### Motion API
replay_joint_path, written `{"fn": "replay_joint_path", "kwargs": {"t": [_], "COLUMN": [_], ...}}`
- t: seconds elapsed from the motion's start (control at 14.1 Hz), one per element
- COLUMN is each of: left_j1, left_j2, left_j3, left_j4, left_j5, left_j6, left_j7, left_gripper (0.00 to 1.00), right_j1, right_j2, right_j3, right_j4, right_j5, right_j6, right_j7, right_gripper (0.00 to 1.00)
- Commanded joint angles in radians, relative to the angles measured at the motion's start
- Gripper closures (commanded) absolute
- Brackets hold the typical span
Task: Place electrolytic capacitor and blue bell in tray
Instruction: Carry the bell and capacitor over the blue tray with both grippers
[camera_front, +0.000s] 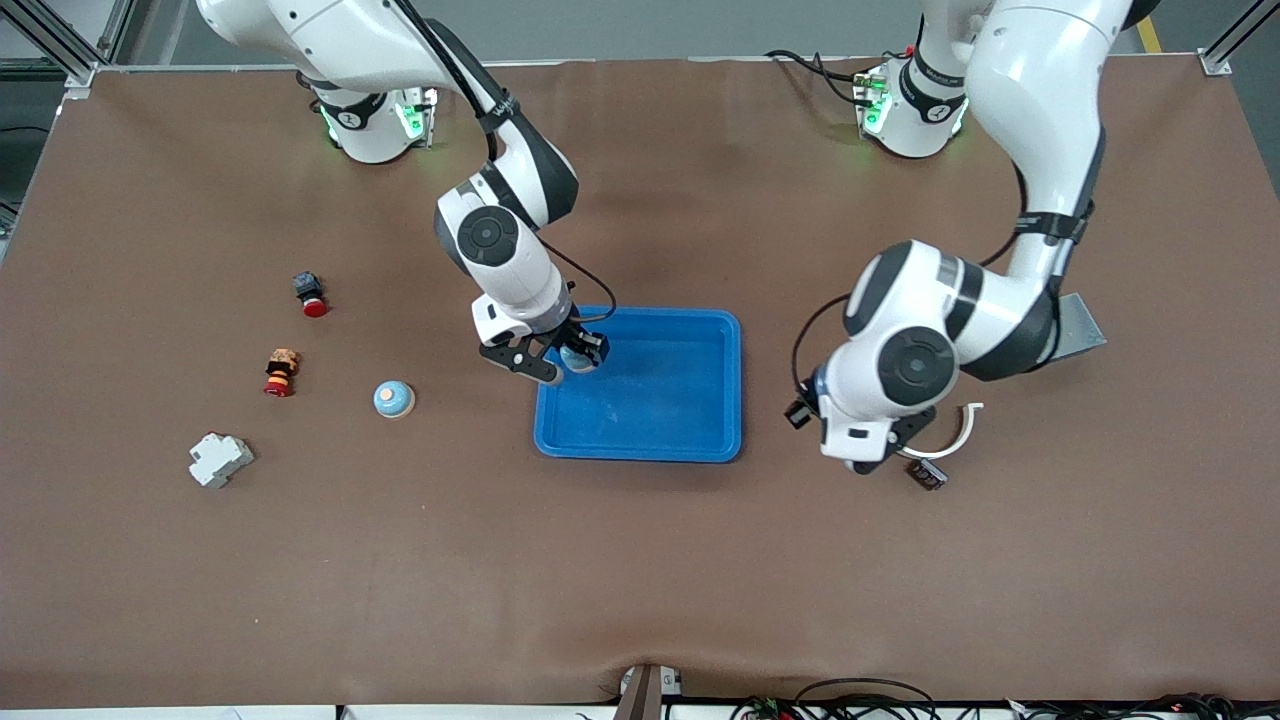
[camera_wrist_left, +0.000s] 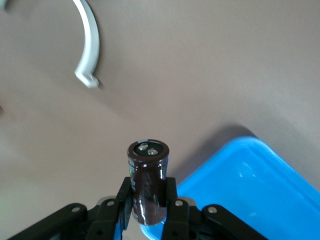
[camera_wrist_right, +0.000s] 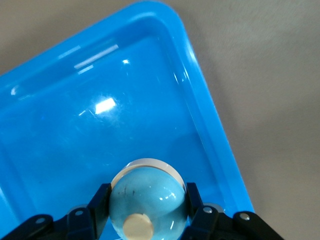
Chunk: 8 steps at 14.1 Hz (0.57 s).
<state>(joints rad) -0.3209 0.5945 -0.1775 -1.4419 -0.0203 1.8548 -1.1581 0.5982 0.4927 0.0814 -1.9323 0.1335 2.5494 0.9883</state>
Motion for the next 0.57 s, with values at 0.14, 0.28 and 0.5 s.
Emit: {"fn": "replay_joint_path", "kwargs": {"t": [0.14, 0.28, 0.5], "left_j1": [-0.133, -0.165, -0.202], "left_j2": [0.041, 0.041, 0.050], "left_j3": [0.009, 0.009, 0.010], "left_j4": [0.018, 0.009, -0.005], "left_j5": [-0.021, -0.026, -0.033], "left_j6": [0.064, 0.124, 0.142], "left_j7": [-0.182, -0.238, -0.287], "left_gripper": [0.96, 0.96, 0.96], "right_j1": [0.028, 0.046, 0.046], "right_j2": [0.066, 0.081, 0.096], "right_j3": [-0.009, -0.011, -0.011], "right_j4": [-0.046, -0.045, -0.043], "right_j5": [0.012, 0.012, 0.012], "right_j6": [0.162, 0.176, 0.187], "right_j7": [0.015, 0.029, 0.033], "right_gripper": [1.00, 1.00, 1.00]}}
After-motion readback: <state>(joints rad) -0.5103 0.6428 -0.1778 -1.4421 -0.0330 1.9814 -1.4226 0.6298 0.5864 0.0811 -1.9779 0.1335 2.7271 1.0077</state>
